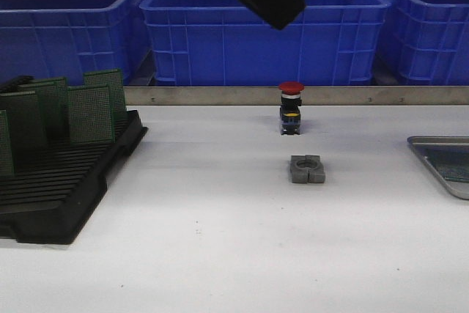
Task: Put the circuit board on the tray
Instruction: 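Lower the left gripper onto another green board in the rack and grasp it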
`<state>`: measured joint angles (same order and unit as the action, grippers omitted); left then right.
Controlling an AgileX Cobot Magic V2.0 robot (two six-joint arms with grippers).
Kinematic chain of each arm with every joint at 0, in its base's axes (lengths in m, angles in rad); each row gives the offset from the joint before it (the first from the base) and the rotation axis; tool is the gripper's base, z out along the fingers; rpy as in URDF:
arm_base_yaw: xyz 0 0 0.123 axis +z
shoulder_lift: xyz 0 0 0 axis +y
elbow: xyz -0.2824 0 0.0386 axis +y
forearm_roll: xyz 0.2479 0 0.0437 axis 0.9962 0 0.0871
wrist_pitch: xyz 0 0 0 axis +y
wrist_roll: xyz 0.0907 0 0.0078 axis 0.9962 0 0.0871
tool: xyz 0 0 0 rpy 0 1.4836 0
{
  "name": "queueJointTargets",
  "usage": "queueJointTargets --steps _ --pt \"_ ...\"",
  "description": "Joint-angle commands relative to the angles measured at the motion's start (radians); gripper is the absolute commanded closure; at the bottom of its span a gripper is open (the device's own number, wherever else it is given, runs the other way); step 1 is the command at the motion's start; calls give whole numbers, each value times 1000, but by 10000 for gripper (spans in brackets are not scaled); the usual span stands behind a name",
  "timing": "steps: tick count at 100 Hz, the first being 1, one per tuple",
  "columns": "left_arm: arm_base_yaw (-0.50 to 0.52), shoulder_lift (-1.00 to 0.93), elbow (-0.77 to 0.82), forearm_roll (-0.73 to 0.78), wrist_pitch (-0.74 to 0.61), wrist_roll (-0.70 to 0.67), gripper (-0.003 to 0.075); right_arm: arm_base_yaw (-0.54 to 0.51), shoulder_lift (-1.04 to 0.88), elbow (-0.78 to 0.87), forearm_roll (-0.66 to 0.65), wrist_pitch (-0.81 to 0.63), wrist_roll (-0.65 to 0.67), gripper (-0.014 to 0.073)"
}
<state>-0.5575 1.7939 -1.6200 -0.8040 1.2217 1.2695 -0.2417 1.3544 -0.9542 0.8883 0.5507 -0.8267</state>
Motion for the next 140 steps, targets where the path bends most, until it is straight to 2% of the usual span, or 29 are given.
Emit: queueJointTargets --steps 1,14,40,61,84,108,124,140 --pt "-8 -51 -30 -66 50 -11 133 29 -105 23 14 -108 -17 95" --pt "-8 -51 -30 -66 52 -11 133 46 -194 97 14 -175 -26 95" --pt "3 -56 -42 -26 52 -29 140 46 -223 124 14 -168 -27 95" --pt "93 -114 -68 187 52 -82 193 46 -223 124 14 -172 -27 95" --pt "252 -135 -68 367 52 -82 227 46 -223 124 14 -172 -27 95" --pt "373 -66 -68 418 47 -16 227 46 -223 124 14 -172 -27 95" --pt "402 -20 -69 459 31 43 227 46 -223 124 14 -171 -27 95" --pt "404 24 -69 491 -48 85 227 46 -223 124 14 -164 -27 95"
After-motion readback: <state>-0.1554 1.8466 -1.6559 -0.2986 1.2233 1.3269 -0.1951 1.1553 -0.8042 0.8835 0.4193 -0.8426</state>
